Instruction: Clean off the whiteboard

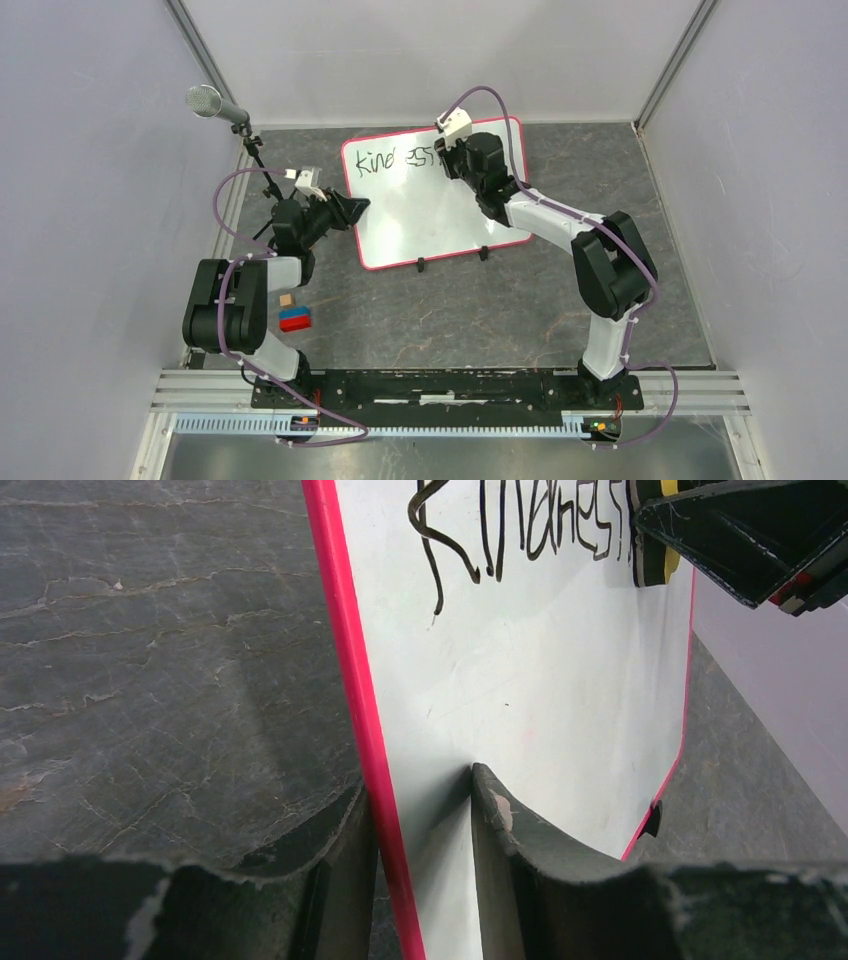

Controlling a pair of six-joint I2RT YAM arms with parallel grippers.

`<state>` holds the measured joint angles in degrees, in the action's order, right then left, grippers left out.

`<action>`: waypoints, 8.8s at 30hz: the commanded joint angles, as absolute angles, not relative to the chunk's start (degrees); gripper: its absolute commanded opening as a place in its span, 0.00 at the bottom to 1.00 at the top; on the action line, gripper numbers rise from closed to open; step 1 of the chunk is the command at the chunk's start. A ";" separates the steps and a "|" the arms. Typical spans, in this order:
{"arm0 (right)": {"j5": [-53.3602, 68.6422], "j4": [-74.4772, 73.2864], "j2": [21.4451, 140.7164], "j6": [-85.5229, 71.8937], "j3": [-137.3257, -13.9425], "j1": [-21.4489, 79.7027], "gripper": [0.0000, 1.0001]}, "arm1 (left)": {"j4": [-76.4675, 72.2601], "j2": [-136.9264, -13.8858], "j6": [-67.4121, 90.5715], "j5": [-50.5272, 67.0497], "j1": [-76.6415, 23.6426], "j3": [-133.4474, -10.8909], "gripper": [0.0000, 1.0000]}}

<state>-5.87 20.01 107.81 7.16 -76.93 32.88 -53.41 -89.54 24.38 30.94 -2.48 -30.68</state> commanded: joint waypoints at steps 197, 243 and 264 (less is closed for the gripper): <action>-13.82 14.38 113.79 -2.01 -93.81 44.73 0.56 | -42.46 -77.71 15.58 17.54 -9.40 -29.53 0.37; -13.79 10.31 125.41 6.47 -108.51 46.65 0.25 | -62.95 -95.25 19.75 32.11 -3.47 -36.72 0.02; -19.02 13.69 119.12 1.36 -96.80 39.06 0.25 | -56.96 -91.19 11.97 27.63 -4.23 -35.09 0.02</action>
<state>-15.73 13.28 123.55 3.16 -102.45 46.35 -57.89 -93.19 23.68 30.55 -3.88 -35.70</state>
